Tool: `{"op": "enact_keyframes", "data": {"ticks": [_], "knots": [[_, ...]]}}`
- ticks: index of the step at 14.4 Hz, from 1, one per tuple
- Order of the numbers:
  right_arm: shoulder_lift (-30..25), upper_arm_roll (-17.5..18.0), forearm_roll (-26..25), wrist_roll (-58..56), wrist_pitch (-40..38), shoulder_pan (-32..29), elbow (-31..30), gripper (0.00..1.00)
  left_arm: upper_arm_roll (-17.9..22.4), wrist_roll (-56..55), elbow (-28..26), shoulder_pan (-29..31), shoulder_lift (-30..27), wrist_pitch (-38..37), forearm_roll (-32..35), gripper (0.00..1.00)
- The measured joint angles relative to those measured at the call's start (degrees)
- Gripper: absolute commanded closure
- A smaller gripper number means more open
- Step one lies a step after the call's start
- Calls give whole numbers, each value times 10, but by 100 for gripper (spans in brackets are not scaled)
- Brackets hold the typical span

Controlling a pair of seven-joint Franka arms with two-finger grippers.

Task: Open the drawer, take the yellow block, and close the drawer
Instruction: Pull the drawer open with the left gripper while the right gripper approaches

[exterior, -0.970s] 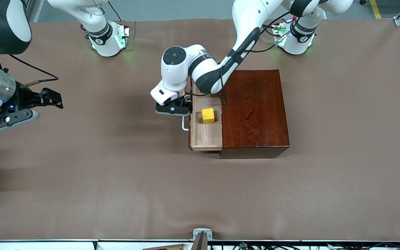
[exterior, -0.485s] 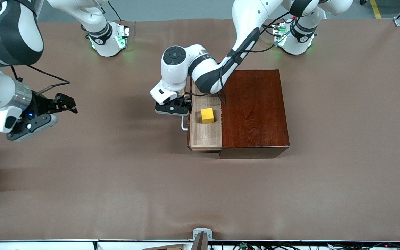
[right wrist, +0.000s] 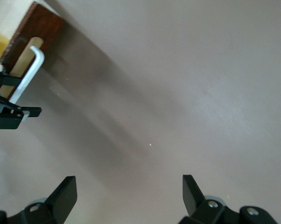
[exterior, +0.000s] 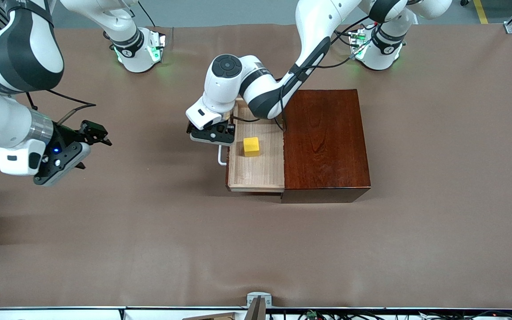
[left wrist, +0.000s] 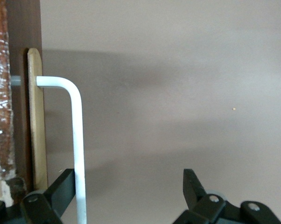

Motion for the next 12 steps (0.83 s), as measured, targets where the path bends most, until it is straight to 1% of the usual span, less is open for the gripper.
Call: {"op": "enact_keyframes", "data": {"ticks": [2, 7, 12], "knots": [[6, 0, 8, -37, 7, 0, 0, 0, -1, -2, 4, 4, 0, -1, -6, 0], [16, 0, 10, -142, 29, 1, 0, 0, 0, -12, 7, 16, 0, -15, -8, 0], [20, 0, 10, -176, 31, 1, 0, 0, 1, -18, 17, 17, 0, -17, -8, 0]]}}
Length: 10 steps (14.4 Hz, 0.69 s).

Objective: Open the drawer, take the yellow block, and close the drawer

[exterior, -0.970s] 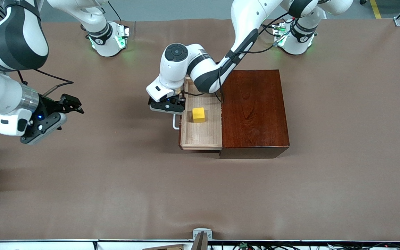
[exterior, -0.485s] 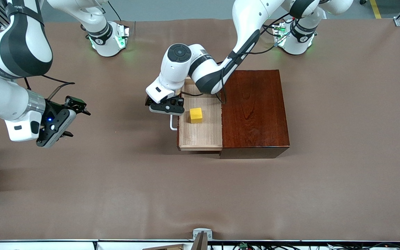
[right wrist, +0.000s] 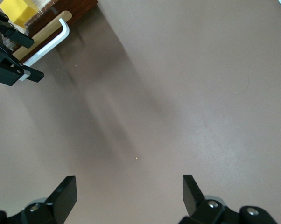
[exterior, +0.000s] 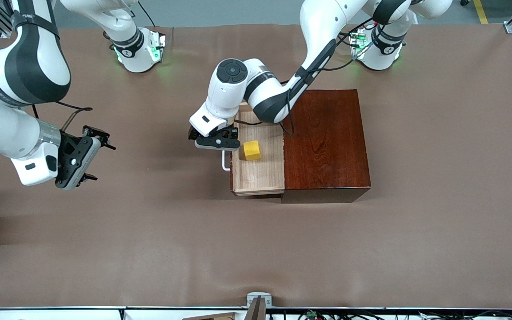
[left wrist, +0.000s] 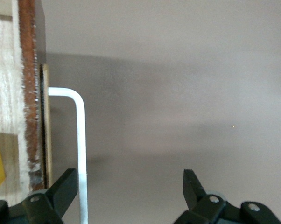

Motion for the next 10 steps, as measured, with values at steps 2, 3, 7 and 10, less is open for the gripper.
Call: {"op": "enact_keyframes", "data": {"ticks": [2, 3, 7, 10], "knots": [[1, 0, 0, -5, 0, 0, 0, 0, -1, 0, 6, -2, 0, 0, 0, 0], [2, 0, 0, -9, 0, 0, 0, 0, -2, 0, 9, -2, -1, -2, 0, 0], [3, 0, 0, -23, 0, 1, 0, 0, 4, -8, 28, 21, -54, -113, 0, 0], [3, 1, 0, -58, 7, 4, 0, 0, 9, 29, 26, 74, -144, -273, 10, 0]]}}
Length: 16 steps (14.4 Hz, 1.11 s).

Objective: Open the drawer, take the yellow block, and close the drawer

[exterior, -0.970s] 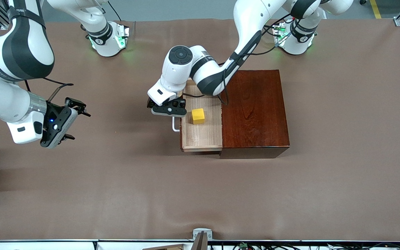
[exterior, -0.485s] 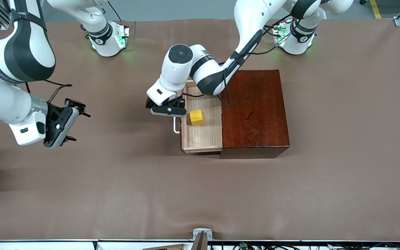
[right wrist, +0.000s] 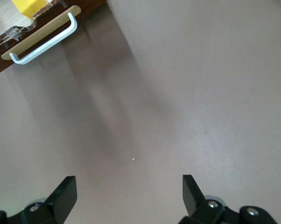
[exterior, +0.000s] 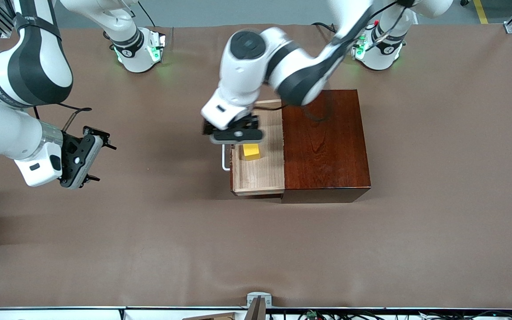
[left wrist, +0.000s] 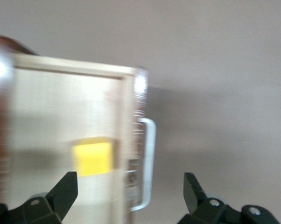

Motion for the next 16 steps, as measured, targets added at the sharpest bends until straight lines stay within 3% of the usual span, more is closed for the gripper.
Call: {"op": "enact_keyframes", "data": {"ticks": [2, 5, 11, 16], "knots": [[0, 0, 0, -13, 13, 13, 0, 0, 2, 55, -8, 34, -47, -108, 25, 0], [2, 1, 0, -16, 33, 44, 0, 0, 2, 106, -28, 97, -107, -192, 38, 0], [29, 3, 0, -19, 116, 151, -1, 0, 0, 243, -168, 270, -250, -204, 9, 0], [93, 3, 0, -17, 232, 264, -1, 0, 1, 430, -237, 393, -283, -172, 8, 0]]}}
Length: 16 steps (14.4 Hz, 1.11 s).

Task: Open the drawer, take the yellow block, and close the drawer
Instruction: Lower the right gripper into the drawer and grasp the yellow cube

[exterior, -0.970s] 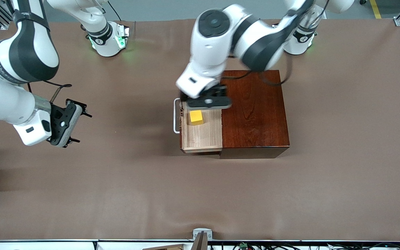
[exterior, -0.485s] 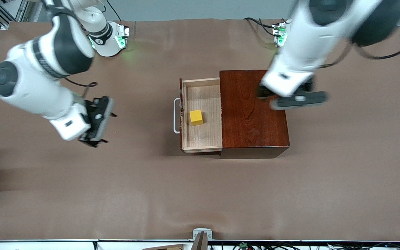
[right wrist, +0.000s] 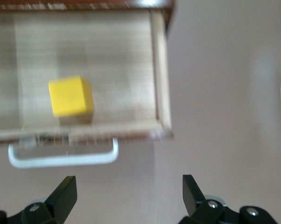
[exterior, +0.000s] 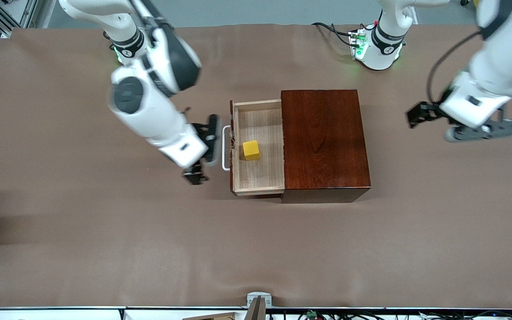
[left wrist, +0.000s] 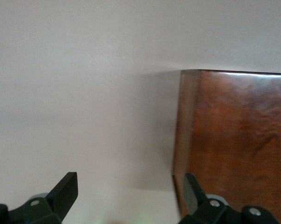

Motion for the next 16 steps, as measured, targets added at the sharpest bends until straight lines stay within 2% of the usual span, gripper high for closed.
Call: {"op": "enact_keyframes", "data": {"ticks": [3, 16], "knots": [[27, -1, 0, 9, 35, 46, 0, 0, 4, 75, -6, 29, 0, 20, 0, 0], [75, -2, 0, 94, 28, 101, -9, 0, 4, 74, -6, 25, -5, 25, 0, 0]]}}
